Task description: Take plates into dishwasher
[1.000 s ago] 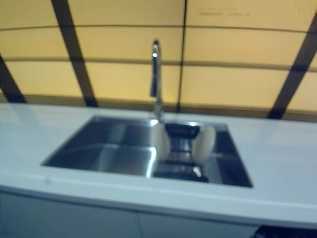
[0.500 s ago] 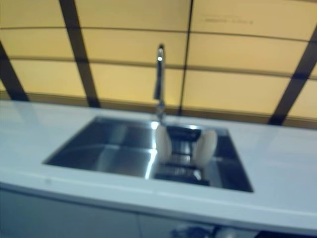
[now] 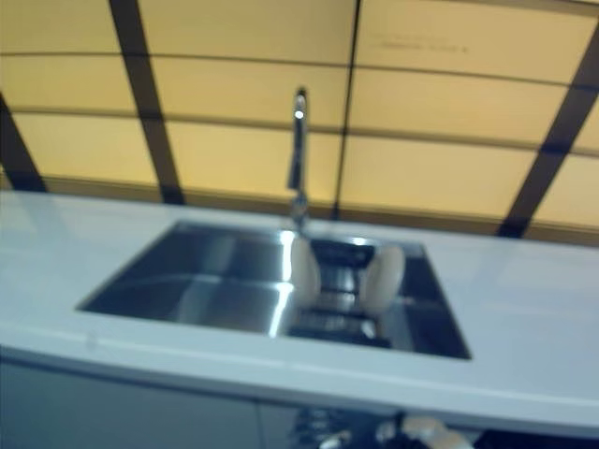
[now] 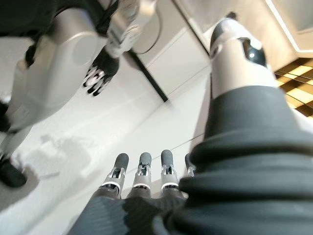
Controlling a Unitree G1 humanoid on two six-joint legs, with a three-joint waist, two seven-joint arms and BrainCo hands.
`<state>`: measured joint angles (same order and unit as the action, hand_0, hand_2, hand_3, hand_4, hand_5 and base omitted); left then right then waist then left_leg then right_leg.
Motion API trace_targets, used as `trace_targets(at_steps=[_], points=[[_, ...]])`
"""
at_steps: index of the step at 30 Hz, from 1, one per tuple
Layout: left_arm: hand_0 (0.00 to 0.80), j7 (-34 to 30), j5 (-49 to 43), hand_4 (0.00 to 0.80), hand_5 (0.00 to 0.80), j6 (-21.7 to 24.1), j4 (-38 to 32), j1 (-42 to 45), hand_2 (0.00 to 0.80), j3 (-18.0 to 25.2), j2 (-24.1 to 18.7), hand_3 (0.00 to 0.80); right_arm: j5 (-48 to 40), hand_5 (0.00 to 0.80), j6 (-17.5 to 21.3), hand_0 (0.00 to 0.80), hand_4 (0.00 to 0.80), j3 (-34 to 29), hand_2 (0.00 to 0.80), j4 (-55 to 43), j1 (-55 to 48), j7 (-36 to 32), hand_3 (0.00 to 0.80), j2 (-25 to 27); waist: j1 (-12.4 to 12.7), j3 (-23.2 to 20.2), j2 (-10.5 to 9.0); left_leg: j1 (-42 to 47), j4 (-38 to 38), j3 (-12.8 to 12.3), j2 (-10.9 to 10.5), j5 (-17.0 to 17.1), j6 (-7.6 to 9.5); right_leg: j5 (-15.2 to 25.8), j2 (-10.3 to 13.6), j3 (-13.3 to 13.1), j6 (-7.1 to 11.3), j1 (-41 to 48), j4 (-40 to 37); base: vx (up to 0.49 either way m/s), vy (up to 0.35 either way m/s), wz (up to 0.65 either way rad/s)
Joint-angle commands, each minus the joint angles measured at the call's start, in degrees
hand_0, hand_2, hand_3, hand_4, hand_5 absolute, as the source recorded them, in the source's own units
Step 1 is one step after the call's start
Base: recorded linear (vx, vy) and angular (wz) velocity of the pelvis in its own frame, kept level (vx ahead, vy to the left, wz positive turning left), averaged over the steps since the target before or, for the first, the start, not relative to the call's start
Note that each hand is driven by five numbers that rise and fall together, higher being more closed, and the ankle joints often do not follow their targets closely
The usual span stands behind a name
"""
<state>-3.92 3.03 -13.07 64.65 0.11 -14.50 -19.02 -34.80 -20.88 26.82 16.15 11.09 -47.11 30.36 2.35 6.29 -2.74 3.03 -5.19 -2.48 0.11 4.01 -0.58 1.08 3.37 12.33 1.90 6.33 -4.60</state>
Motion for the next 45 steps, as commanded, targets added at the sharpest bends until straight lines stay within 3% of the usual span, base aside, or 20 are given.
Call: trace_targets(at_steps=[1,5,8,12,13,16,18,24,26,29,39,44,45], points=[[0.000,0.3,-1.8,0.000,0.000,1.6,4.8,-2.1,0.000,-0.9,-0.7,0.000,-10.0,0.000,1.6,0.000,0.000,-4.7,0.000,-8.4,8.5,-1.8,0.000,-1.3,1.0,-1.5,-0.39,1.6,0.2,-2.3,0.3,-4.4,-0.11,0.3,3.2,0.3,5.12,-2.7,2.5,0.000,0.000,0.00],[0.000,0.2,-1.8,0.000,0.000,2.3,5.1,-1.6,0.000,-0.6,-0.7,0.000,-9.6,0.000,-1.5,0.000,0.000,-4.8,0.000,-8.7,8.7,-5.2,0.000,-1.5,1.1,-1.8,-0.38,1.7,0.2,-2.3,0.2,-4.5,-0.13,0.2,3.2,0.4,5.12,-2.6,2.4,0.000,0.000,-0.01],[0.000,-0.6,-2.1,0.000,0.000,3.0,5.7,-1.3,0.000,-0.5,-1.5,0.000,-5.2,0.000,-9.8,0.000,0.000,-1.6,0.000,-8.4,9.0,-19.9,0.000,0.0,1.5,-2.0,-0.62,1.8,0.2,-2.1,0.2,-4.5,-0.23,0.1,3.3,0.6,5.11,-2.2,2.1,0.000,0.000,0.00],[0.000,-0.9,-2.3,0.000,0.000,3.3,6.1,-1.6,0.000,-0.7,-1.9,0.000,-3.7,0.000,-11.1,0.000,0.000,0.6,0.000,-8.2,9.0,-22.6,0.000,0.2,1.7,-1.9,-0.87,1.9,0.2,-2.0,0.3,-4.6,-0.34,0.1,3.3,0.8,5.21,-2.0,2.0,0.000,0.000,0.00],[0.000,-0.9,-2.3,0.000,0.000,3.4,6.4,-1.9,0.000,-0.8,-2.0,0.000,-1.5,0.000,-10.0,0.000,0.000,2.1,0.000,-7.6,8.9,-21.5,0.000,0.4,1.7,-2.0,-0.99,1.9,0.2,-1.9,0.3,-4.5,-0.45,0.1,3.3,0.7,5.21,-2.1,2.0,0.000,0.000,0.00],[0.000,-0.5,-0.9,0.000,0.000,4.0,7.2,-2.1,0.000,-1.1,-1.7,0.000,1.9,0.000,-13.8,0.000,0.000,5.2,0.000,-7.7,6.3,-19.6,0.000,-0.3,1.3,-1.8,-0.84,1.7,0.2,-1.9,0.5,-4.4,-0.53,0.2,3.3,0.4,5.14,-2.2,1.9,0.000,0.000,0.00],[0.000,-0.5,-0.4,0.000,0.000,3.6,7.2,-2.3,0.000,-0.9,-1.6,0.000,3.9,0.000,-13.1,0.000,0.000,6.1,0.000,-9.6,4.8,-18.8,0.000,-0.3,1.0,-1.6,-0.75,1.6,0.2,-2.0,0.5,-4.3,-0.51,0.2,3.3,0.3,5.14,-2.4,2.1,0.000,0.000,0.00],[0.000,-0.2,0.4,0.000,0.000,3.3,7.5,-3.2,0.000,-0.7,-1.6,0.000,2.4,0.000,-14.0,0.000,0.000,7.0,0.000,-17.1,4.5,-13.5,0.000,1.0,0.2,-0.9,-0.79,1.5,0.2,-2.1,0.4,-4.2,-0.40,0.3,3.1,-0.4,5.11,-2.7,2.2,-0.003,0.004,-0.02],[0.000,-0.3,0.1,0.000,0.000,3.7,7.7,-3.2,0.000,-0.4,-1.6,0.000,-2.2,0.000,-15.2,0.000,0.000,5.7,0.000,-21.3,5.6,-11.0,0.000,2.5,0.0,-0.8,-0.85,1.5,0.2,-2.2,0.4,-4.1,-0.41,0.3,3.0,-0.5,5.14,-2.8,2.4,0.000,0.000,0.00],[0.000,0.1,0.1,0.000,0.000,4.0,8.0,-3.2,0.000,-0.3,-1.4,0.000,-8.7,0.000,-13.6,0.000,0.000,3.7,0.000,-25.2,7.3,-3.7,0.000,3.6,-0.2,-0.8,-1.07,1.5,0.2,-2.4,0.4,-4.2,-0.40,0.3,3.0,-0.8,5.22,-2.9,2.5,0.000,0.000,0.00],[0.000,0.5,0.1,0.000,0.000,4.0,7.4,-2.1,0.000,0.8,-1.4,0.000,-19.9,0.000,-12.1,0.000,0.000,-7.2,0.000,-26.4,14.2,9.5,0.000,9.0,-0.7,-1.1,-1.51,2.1,0.2,-3.0,0.5,-5.0,-0.07,0.2,2.9,-1.2,5.36,-2.8,2.8,0.001,0.008,-0.05],[0.000,0.2,-0.2,0.000,0.000,4.0,7.3,-2.2,0.000,1.1,-1.7,0.000,-20.1,0.000,-9.5,0.000,0.000,-9.5,0.000,-25.0,16.1,12.3,0.000,10.8,-0.9,-1.3,-1.66,2.4,0.2,-3.2,0.5,-5.2,-0.06,0.2,2.8,-1.4,5.33,-2.7,2.9,0.000,0.000,0.00],[0.000,0.3,-0.2,0.000,0.000,4.2,7.5,-2.1,0.000,1.2,-1.6,0.000,-19.7,0.000,-7.5,0.000,0.000,-11.7,0.000,-22.8,17.3,15.5,0.000,12.1,-1.1,-1.6,-1.75,2.6,0.2,-3.3,0.4,-5.4,-0.02,0.1,2.7,-1.4,5.30,-2.7,3.0,0.000,0.000,0.00]])
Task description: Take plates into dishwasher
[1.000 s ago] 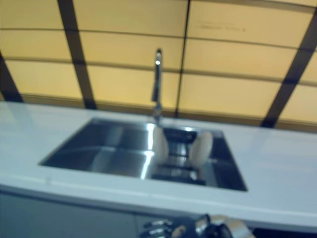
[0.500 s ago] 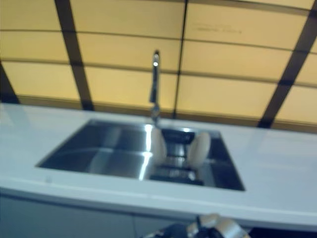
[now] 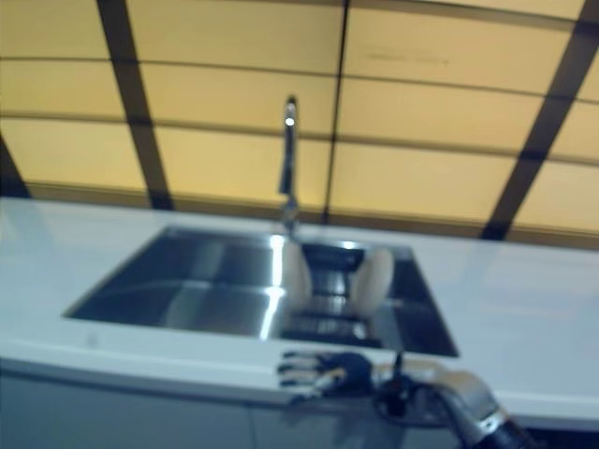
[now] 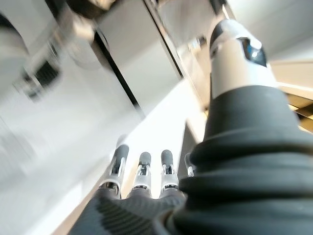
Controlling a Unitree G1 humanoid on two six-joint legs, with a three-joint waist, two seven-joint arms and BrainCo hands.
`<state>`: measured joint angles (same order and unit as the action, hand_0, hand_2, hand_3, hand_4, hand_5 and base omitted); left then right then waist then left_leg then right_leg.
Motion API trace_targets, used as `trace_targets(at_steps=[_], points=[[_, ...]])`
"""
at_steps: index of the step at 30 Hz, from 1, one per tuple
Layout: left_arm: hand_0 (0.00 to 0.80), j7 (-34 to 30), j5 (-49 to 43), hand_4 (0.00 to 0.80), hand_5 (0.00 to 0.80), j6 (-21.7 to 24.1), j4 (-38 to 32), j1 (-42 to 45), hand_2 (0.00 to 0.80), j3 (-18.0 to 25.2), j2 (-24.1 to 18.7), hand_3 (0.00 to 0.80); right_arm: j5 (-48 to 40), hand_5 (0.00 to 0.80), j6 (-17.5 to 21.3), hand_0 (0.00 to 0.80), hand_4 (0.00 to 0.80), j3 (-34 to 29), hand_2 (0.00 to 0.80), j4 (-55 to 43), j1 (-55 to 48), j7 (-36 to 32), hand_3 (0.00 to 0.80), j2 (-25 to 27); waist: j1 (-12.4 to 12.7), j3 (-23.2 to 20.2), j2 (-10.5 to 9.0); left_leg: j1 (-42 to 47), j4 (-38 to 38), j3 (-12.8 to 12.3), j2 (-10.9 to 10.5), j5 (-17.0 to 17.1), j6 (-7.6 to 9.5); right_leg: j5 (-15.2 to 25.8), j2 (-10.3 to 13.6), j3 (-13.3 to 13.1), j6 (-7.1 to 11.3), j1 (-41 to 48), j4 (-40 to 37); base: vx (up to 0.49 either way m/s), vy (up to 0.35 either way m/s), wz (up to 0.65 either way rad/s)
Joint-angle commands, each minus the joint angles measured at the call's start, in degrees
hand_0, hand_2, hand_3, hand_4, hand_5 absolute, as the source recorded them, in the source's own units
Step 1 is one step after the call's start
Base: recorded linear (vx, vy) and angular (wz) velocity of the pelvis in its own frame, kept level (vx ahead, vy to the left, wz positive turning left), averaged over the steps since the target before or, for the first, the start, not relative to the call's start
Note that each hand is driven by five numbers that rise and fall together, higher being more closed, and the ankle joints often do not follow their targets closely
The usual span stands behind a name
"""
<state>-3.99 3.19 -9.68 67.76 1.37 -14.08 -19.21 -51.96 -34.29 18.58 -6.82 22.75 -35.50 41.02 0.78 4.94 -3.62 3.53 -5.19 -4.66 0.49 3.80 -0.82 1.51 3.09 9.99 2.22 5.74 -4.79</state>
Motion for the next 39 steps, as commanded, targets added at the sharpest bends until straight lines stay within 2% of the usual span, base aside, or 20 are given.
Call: trace_targets(at_steps=[1,3,10,13,16,20,24,29,31,33,38,39], points=[[0.000,0.4,-0.4,0.000,0.000,0.8,4.4,-3.3,0.000,0.9,-1.3,0.000,-2.1,0.000,6.7,0.000,0.000,-4.2,0.000,1.3,6.0,4.8,0.000,1.9,0.4,-0.2,-0.90,2.2,0.2,-1.3,0.1,-5.3,0.21,-0.4,3.0,0.9,4.99,-2.0,3.2,0.014,0.019,-0.04],[0.000,0.6,-0.3,0.000,0.000,0.8,4.4,-3.1,0.000,1.0,-1.2,0.000,-3.0,0.000,6.7,0.000,0.000,-5.6,0.000,3.0,6.4,6.1,0.000,2.3,0.3,-0.3,-0.96,2.3,0.2,-1.4,0.1,-5.4,0.20,-0.4,3.0,0.9,4.97,-1.9,3.2,0.000,0.000,0.00],[0.000,0.8,-1.2,0.000,0.000,0.8,4.8,-3.2,0.000,1.7,-1.3,0.000,-3.2,0.000,11.7,0.000,0.000,-11.3,0.000,10.6,9.6,13.1,0.000,7.0,0.0,-0.7,-1.43,2.6,0.2,-1.9,0.0,-5.5,0.34,-0.6,2.7,0.8,4.82,-1.8,3.5,0.000,0.000,0.00],[0.000,0.7,-1.3,0.000,0.000,0.5,4.8,-3.8,0.000,1.5,-1.6,0.000,-5.6,0.000,12.4,0.000,0.000,-12.4,0.000,13.8,12.2,16.6,0.000,7.8,0.0,-0.4,-1.63,2.7,0.4,-2.1,-0.2,-5.8,0.56,-0.8,2.8,0.8,4.78,-1.8,3.8,-0.003,0.000,-0.02],[0.000,0.7,-1.1,0.000,0.000,0.1,4.2,-4.4,0.000,0.8,-1.7,0.000,-5.6,0.000,13.1,0.000,0.000,-12.2,0.000,18.1,15.8,21.4,0.000,7.6,0.4,0.0,-1.68,2.7,0.8,-2.0,-0.4,-6.1,0.89,-1.0,2.9,0.9,4.84,-1.9,4.2,-0.007,0.007,-0.09],[0.000,0.7,-0.9,0.000,0.000,-0.1,3.5,-4.9,0.000,0.3,-1.9,0.000,-5.9,0.000,13.4,0.000,0.000,-11.1,0.000,21.7,19.0,23.8,0.000,8.0,1.0,0.5,-1.70,2.7,1.0,-1.8,-0.5,-6.3,1.12,-1.1,3.1,1.0,4.99,-1.9,4.6,0.000,0.000,0.00],[0.000,0.9,-1.0,0.000,0.000,0.1,3.6,-4.7,0.000,-0.6,-1.9,0.000,-7.8,0.000,14.8,0.000,0.000,-9.7,0.000,27.1,23.0,30.3,0.000,8.0,2.1,0.7,-1.72,2.9,1.1,-1.3,-0.6,-6.5,1.21,-1.0,3.2,1.7,5.04,-1.4,4.3,0.037,0.003,0.01],[0.000,0.8,-0.9,0.000,0.000,0.2,4.1,-4.3,0.000,-1.1,-1.9,0.000,-8.9,0.000,15.3,0.000,0.000,-9.5,0.000,29.2,25.0,34.3,0.000,7.6,2.7,0.5,-1.72,2.7,1.0,-1.1,-0.7,-6.3,1.09,-0.8,3.2,2.1,5.02,-1.1,3.6,0.032,0.009,0.01],[0.000,0.9,-0.6,0.000,0.000,0.6,4.5,-4.0,0.000,-1.6,-1.9,0.000,-9.0,0.000,16.9,0.000,0.000,-9.4,0.000,31.2,26.9,38.1,0.000,7.8,3.3,0.6,-1.71,2.4,1.1,-0.8,-0.9,-6.3,1.13,-0.7,3.4,2.5,5.14,-1.2,3.6,0.038,0.039,0.05],[0.000,0.9,-1.2,0.000,0.000,1.0,4.6,-4.2,0.000,-1.5,-2.1,0.000,-9.4,0.000,16.4,0.000,0.000,-9.0,0.000,32.1,28.5,40.1,0.000,7.7,3.6,0.9,-1.68,2.2,1.1,-0.6,-1.1,-6.3,1.31,-0.7,3.6,2.6,5.24,-1.4,3.9,0.031,0.065,0.04],[0.000,1.7,-1.7,0.000,0.000,0.6,3.5,-4.3,0.000,-1.9,-2.7,0.000,-7.9,0.000,15.1,0.000,0.000,-8.0,0.000,33.0,29.3,43.0,0.000,6.6,4.1,1.7,-1.30,1.4,1.4,-0.7,-1.3,-5.9,2.25,-2.4,3.8,3.2,5.30,-2.9,8.8,0.013,0.028,0.04],[0.000,1.7,-2.1,0.000,0.000,0.7,3.1,-4.3,0.000,-1.9,-3.5,0.000,-6.7,0.000,15.5,0.000,0.000,-7.3,0.000,33.0,29.2,44.5,0.000,6.3,4.1,2.5,-0.91,0.9,1.6,-0.6,-1.1,-5.4,2.80,-2.5,3.5,3.4,5.60,-5.7,15.7,-0.012,-0.008,0.03]])
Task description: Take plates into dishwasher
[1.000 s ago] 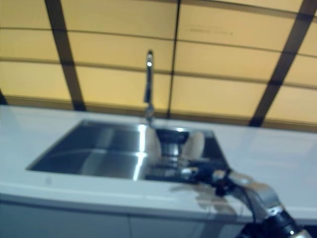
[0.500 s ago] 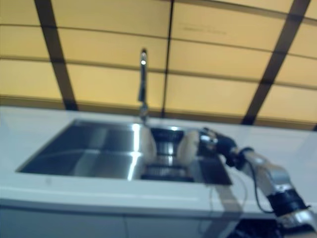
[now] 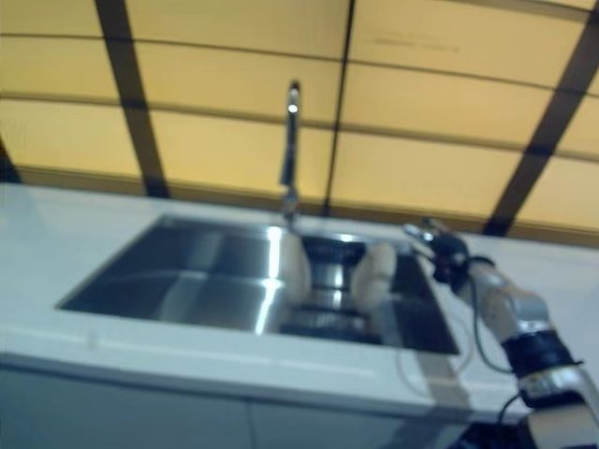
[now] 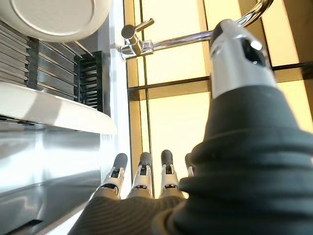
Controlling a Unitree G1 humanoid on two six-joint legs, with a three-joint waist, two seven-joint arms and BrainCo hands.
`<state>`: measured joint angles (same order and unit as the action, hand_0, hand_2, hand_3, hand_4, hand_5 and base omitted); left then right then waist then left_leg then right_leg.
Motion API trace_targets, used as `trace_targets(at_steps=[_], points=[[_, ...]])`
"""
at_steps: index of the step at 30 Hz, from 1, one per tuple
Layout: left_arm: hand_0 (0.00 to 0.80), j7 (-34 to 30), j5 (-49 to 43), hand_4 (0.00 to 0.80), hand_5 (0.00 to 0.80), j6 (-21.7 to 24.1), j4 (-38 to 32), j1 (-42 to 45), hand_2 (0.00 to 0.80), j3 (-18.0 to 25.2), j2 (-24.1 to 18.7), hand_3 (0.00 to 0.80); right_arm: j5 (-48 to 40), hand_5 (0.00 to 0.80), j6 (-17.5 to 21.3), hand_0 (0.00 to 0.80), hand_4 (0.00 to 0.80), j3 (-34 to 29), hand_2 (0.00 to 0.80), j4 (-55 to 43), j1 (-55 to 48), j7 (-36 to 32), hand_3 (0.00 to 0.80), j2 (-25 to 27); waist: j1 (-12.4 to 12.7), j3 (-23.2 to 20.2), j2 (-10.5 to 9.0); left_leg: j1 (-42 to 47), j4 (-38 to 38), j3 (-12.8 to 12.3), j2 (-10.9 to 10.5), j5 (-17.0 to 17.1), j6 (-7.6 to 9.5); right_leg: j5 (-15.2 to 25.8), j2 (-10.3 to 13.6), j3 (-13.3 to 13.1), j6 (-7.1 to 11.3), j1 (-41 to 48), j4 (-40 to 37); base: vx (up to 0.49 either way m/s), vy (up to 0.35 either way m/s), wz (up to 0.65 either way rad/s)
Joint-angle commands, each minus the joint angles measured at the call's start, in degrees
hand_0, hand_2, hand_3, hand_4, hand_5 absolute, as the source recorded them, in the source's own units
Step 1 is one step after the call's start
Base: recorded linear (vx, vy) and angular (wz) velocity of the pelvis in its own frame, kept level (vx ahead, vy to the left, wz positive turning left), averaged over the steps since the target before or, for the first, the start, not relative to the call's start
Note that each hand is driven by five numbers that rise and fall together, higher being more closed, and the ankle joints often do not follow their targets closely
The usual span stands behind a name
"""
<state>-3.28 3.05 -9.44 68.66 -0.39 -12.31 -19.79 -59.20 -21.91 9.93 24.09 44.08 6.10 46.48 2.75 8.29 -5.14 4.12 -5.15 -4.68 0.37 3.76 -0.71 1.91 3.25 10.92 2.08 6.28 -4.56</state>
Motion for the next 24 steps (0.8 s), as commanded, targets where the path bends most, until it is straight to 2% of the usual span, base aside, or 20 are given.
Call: trace_targets(at_steps=[1,3,4,8,10,11,14,16,17,19,24], points=[[0.000,1.1,-2.0,0.000,0.000,0.5,2.0,-2.5,0.000,-3.7,-3.0,0.000,0.6,0.000,3.2,0.000,0.000,1.4,0.000,2.0,7.9,3.1,0.000,0.8,2.1,-0.7,0.65,0.1,1.6,-0.5,-1.0,-5.3,2.74,-2.6,3.4,2.3,5.92,-7.2,16.9,-0.010,-0.039,-0.05],[0.000,1.3,-1.4,0.000,0.000,0.3,1.0,-2.4,0.000,-4.1,-3.8,0.000,0.9,0.000,3.1,0.000,0.000,1.6,0.000,1.9,7.8,4.1,0.000,0.5,2.2,0.8,0.79,-0.3,2.1,-0.4,-0.6,-5.0,2.42,-1.0,4.0,2.6,6.37,-9.9,18.9,-0.079,-0.105,-0.07],[0.000,2.0,1.4,0.000,0.000,0.2,0.2,-3.8,0.000,-4.2,-4.5,0.000,1.8,0.000,3.7,0.000,0.000,2.5,0.000,3.0,9.0,5.2,0.000,0.5,2.3,3.0,0.80,-1.6,3.1,-0.3,-0.1,-4.8,1.73,-1.7,4.0,3.5,5.38,-10.2,14.8,-0.140,-0.168,-0.02],[0.000,3.5,3.1,0.000,0.000,1.0,-0.4,-4.8,0.000,-3.9,-3.5,0.000,1.9,0.000,1.7,0.000,0.000,2.8,0.000,7.0,10.8,1.8,0.000,3.0,2.0,3.1,0.14,-2.5,4.6,0.1,-0.1,-5.5,0.87,-1.3,2.6,2.6,3.85,-7.8,8.7,-0.009,-0.123,-0.03],[0.000,4.0,2.6,0.000,0.000,2.1,0.3,-4.5,0.000,-4.0,-2.4,0.000,3.2,0.000,1.3,0.000,0.000,3.6,0.000,10.6,12.1,-1.7,0.000,4.3,2.7,3.5,-1.12,-6.3,13.0,0.2,-0.9,-7.2,-0.34,-0.8,2.9,2.0,2.74,-6.1,6.2,0.066,-0.108,0.07],[0.000,4.2,1.9,0.000,0.000,3.0,0.3,-4.5,0.000,-3.9,-2.2,0.000,4.4,0.000,0.4,0.000,0.000,4.5,0.000,10.9,12.3,-2.0,0.000,4.3,3.7,4.2,-1.22,-9.3,14.9,2.1,-1.5,-7.0,-0.81,-0.8,2.4,1.1,2.63,-5.1,5.5,0.068,-0.026,0.01],[0.000,1.4,-0.7,0.000,0.000,1.2,-1.2,-5.4,0.000,-5.0,-2.8,0.000,2.9,0.000,-0.4,0.000,0.000,5.1,0.000,10.7,12.6,0.2,0.000,4.7,3.9,5.3,-0.66,-9.9,11.2,2.0,-1.1,-4.3,-1.68,-0.3,2.6,1.3,3.01,-3.7,2.9,0.061,0.063,-0.03],[0.000,1.5,-0.4,0.000,0.000,1.0,-1.5,-5.6,0.000,-5.4,-2.8,0.000,3.0,0.000,-0.3,0.000,0.000,5.1,0.000,10.9,12.7,0.3,0.000,4.7,3.9,5.3,-0.50,-9.3,9.9,1.9,-1.0,-4.0,-1.58,-0.1,2.8,1.6,3.17,-3.8,2.7,0.005,0.090,0.05],[0.000,1.6,0.9,0.000,0.000,0.8,-1.7,-6.2,0.000,-5.9,-2.9,0.000,3.2,0.000,-0.2,0.000,0.000,4.8,0.000,11.4,12.8,0.6,0.000,4.7,3.4,5.1,-0.01,-7.5,6.4,1.3,-0.8,-3.7,-1.23,0.2,3.3,2.6,3.79,-4.6,2.6,-0.015,0.113,0.03],[0.000,1.8,1.7,0.000,0.000,1.0,-1.0,-6.6,0.000,-6.1,-2.8,0.000,3.3,0.000,-0.8,0.000,0.000,4.8,0.000,10.9,12.6,0.6,0.000,4.7,2.7,4.8,0.02,-5.9,3.9,0.4,-0.7,-3.4,-1.02,0.5,3.7,3.0,4.37,-5.3,2.7,0.004,0.100,-0.01],[0.000,1.1,1.7,0.000,0.000,1.5,-0.7,-6.1,0.000,-6.3,-2.8,0.000,3.2,0.000,-1.3,0.000,0.000,4.3,0.000,11.9,12.2,0.3,0.000,4.9,1.9,4.5,-0.14,-4.5,2.5,-0.5,-0.5,-3.5,-0.65,0.4,3.8,2.9,4.70,-6.0,3.3,0.038,0.037,-0.03]])
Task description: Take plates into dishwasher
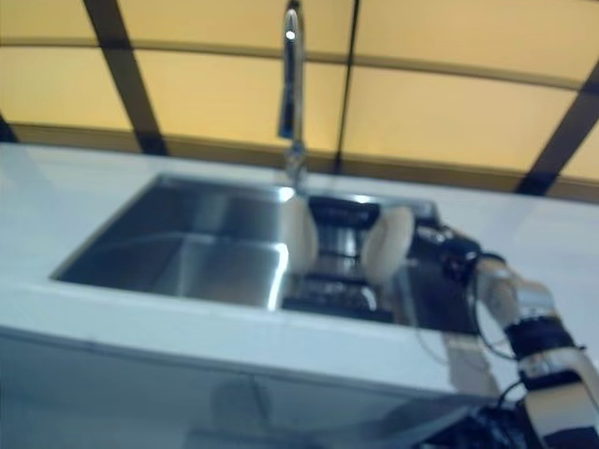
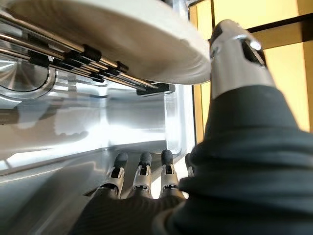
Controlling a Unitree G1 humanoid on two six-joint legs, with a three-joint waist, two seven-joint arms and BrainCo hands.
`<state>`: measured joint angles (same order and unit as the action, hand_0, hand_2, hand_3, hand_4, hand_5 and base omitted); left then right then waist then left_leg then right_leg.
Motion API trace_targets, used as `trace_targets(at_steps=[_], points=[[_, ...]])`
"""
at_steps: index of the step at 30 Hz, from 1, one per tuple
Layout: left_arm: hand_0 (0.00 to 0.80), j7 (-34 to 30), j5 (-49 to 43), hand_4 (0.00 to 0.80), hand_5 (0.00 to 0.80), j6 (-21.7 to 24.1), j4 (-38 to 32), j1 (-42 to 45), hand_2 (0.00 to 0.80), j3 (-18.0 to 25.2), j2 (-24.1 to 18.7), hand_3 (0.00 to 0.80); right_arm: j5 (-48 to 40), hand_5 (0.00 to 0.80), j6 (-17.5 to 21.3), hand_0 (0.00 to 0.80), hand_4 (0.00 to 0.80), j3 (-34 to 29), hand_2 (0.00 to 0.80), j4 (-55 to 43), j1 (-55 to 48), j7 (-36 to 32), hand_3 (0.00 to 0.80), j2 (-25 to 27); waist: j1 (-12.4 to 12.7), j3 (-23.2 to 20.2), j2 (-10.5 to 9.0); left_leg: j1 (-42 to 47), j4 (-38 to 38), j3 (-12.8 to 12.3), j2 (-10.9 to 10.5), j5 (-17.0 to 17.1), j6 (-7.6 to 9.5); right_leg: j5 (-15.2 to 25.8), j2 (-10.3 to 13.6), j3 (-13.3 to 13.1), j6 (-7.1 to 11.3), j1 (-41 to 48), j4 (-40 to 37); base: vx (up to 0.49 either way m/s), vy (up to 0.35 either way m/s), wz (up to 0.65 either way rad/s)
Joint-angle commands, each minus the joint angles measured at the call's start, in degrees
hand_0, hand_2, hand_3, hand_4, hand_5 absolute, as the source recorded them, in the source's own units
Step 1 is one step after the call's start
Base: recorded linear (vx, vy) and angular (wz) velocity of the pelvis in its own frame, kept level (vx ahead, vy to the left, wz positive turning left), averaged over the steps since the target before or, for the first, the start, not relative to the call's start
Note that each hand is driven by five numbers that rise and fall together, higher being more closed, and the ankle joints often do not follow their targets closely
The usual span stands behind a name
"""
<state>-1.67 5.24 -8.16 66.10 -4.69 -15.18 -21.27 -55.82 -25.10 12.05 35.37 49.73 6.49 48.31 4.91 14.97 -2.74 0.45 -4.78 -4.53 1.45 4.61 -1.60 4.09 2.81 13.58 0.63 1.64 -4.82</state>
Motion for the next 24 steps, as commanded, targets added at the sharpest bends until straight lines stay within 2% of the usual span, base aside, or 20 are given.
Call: trace_targets(at_steps=[1,24], points=[[0.000,-0.5,-0.3,0.000,0.000,0.3,1.8,-1.6,0.000,-3.4,-1.4,0.000,-0.5,0.000,1.9,0.000,0.000,2.2,0.000,0.9,6.6,-0.2,0.000,3.2,-0.2,-2.1,-2.58,-0.7,1.9,-0.6,-1.6,-4.4,0.32,-1.8,4.2,0.1,6.18,-1.4,3.6,0.000,0.000,0.00],[0.000,-0.5,-0.2,0.000,0.000,1.8,1.7,-0.2,0.000,-3.3,-2.9,0.000,-0.7,0.000,2.7,0.000,0.000,4.8,0.000,4.4,9.8,-2.2,0.000,2.2,1.1,-0.9,-3.29,0.2,0.5,-0.6,-0.6,-4.6,0.62,-0.9,4.0,0.2,6.83,-1.3,2.9,0.000,0.000,0.00]])
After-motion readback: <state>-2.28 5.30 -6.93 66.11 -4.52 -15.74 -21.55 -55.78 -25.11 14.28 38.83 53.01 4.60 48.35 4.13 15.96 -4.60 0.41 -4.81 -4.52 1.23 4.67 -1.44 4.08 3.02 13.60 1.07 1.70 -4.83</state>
